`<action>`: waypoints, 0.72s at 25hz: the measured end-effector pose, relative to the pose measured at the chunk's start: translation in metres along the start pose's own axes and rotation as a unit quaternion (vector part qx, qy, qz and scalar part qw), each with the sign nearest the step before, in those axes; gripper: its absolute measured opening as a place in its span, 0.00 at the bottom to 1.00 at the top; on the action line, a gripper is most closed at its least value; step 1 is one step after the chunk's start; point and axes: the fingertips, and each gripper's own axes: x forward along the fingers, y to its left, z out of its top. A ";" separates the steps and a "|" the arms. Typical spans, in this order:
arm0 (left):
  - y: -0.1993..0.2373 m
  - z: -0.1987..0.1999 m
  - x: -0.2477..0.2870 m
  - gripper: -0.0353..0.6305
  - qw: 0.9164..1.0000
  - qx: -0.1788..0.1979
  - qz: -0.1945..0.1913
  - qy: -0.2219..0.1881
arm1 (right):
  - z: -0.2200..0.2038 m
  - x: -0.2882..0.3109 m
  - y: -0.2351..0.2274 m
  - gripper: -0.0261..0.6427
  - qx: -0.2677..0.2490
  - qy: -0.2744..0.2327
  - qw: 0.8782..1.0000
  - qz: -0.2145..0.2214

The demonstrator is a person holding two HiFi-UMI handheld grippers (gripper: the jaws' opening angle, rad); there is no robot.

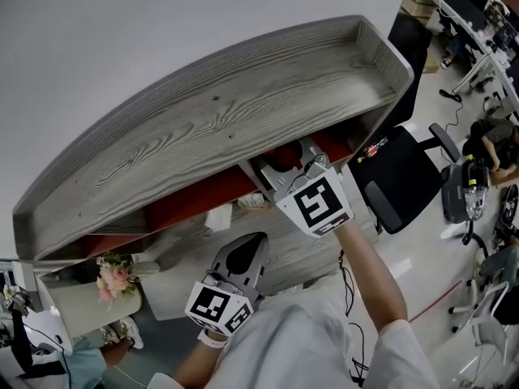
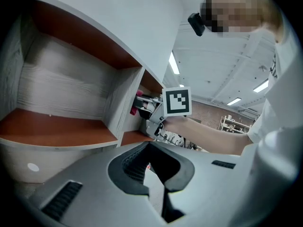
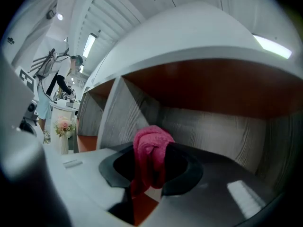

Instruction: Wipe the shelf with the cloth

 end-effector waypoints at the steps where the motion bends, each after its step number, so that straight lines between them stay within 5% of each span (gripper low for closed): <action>1: 0.002 0.000 -0.001 0.06 1.000 -0.001 0.003 0.000 | -0.003 0.004 -0.002 0.22 0.006 0.001 1.000 0.000; 13: 0.012 0.002 -0.003 0.06 1.000 -0.005 0.014 0.000 | -0.082 0.034 0.001 0.22 0.052 0.094 0.993 0.046; 18: 0.009 0.002 0.002 0.06 1.000 -0.001 0.008 0.005 | -0.135 0.037 0.015 0.22 0.012 0.208 0.975 0.082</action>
